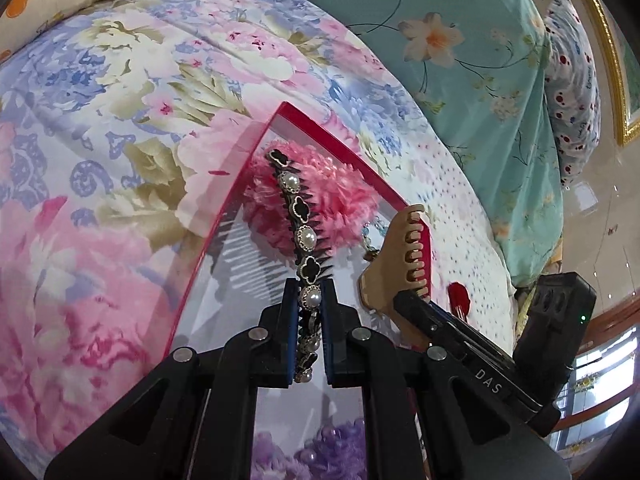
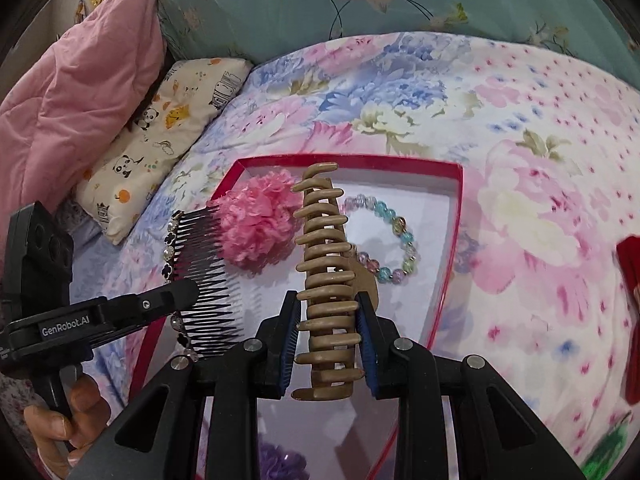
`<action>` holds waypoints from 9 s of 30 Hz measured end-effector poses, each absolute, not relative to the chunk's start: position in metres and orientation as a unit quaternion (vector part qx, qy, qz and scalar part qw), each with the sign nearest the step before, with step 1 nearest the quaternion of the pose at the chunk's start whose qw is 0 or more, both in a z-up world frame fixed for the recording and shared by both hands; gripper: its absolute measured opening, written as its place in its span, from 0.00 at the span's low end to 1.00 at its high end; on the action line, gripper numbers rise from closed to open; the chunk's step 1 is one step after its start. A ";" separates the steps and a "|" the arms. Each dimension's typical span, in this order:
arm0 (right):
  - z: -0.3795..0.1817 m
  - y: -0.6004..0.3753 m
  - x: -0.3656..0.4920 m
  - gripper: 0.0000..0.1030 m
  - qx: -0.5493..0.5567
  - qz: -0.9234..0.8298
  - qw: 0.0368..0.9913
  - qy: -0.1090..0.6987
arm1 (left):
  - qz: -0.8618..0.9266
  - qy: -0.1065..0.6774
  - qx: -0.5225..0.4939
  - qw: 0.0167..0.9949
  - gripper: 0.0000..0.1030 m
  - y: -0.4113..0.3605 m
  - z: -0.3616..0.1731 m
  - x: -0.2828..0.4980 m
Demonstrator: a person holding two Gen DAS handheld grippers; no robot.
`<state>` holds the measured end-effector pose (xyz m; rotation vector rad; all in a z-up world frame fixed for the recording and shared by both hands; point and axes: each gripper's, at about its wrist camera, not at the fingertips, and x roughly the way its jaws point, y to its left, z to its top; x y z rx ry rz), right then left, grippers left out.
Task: Organize jewelry
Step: 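Carry comb and claw clip with both tools over the tray, then lower comb and claw clip into the tray and open both tools, then move left tool to green braided hair tie while right tool reaches pearl bracelet, then grasp green braided hair tie with left tool while right tool grasps pearl bracelet, then carry green hair tie and pearl bracelet with both tools over the tray, then lower both items into the tray and open both tools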
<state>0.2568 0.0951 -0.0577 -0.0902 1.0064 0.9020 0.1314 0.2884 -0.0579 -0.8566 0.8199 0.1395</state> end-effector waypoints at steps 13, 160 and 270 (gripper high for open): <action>-0.059 0.104 0.267 0.28 -0.038 0.421 0.779 0.463 | 0.076 0.389 -0.404 0.825 0.11 0.294 -0.066 0.141; -0.050 -0.219 0.270 0.04 0.076 0.234 0.848 0.469 | -0.090 0.506 -0.201 0.834 0.09 0.007 -0.045 0.180; -0.058 0.061 0.217 0.34 0.014 0.421 0.764 0.489 | 0.136 0.428 -0.340 0.826 0.38 0.256 -0.058 0.080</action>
